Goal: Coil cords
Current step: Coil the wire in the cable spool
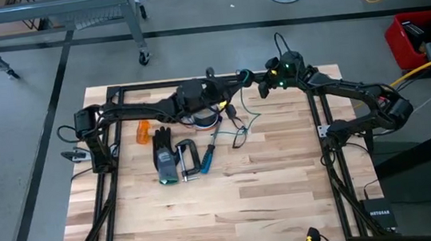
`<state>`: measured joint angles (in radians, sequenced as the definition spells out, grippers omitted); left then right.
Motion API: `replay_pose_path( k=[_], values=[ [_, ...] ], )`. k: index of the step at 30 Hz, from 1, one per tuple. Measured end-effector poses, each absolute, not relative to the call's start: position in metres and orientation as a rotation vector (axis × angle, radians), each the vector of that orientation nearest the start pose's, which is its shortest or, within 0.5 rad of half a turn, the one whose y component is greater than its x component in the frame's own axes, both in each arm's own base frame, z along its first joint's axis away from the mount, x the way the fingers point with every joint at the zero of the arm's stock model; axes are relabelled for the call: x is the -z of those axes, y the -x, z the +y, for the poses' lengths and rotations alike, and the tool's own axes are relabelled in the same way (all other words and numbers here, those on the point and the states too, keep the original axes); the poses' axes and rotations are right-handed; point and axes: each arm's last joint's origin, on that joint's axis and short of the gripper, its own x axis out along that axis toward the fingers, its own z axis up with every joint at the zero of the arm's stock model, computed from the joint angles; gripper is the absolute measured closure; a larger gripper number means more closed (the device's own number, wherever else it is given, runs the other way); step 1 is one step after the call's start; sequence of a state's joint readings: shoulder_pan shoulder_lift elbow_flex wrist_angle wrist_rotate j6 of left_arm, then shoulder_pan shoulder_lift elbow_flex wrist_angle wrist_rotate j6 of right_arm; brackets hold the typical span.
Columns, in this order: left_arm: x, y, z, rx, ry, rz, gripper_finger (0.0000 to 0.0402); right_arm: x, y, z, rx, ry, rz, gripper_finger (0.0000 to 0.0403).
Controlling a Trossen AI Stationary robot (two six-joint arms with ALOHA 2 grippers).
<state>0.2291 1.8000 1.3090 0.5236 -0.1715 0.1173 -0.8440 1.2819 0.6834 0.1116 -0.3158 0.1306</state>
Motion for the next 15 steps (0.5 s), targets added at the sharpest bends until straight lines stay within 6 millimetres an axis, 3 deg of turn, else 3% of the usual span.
replay_pose_path(
  k=[7, 15],
  values=[
    [-0.306, -0.408, 0.100, -0.376, -0.117, -0.066, 0.0401, -0.226, -0.185, -0.192, 0.532, -0.402, 0.349, 0.0402],
    [-0.305, -0.410, 0.096, -0.337, -0.108, -0.075, 0.0401, -0.239, -0.209, -0.174, 0.462, -0.302, 0.241, 0.0402]
  ],
)
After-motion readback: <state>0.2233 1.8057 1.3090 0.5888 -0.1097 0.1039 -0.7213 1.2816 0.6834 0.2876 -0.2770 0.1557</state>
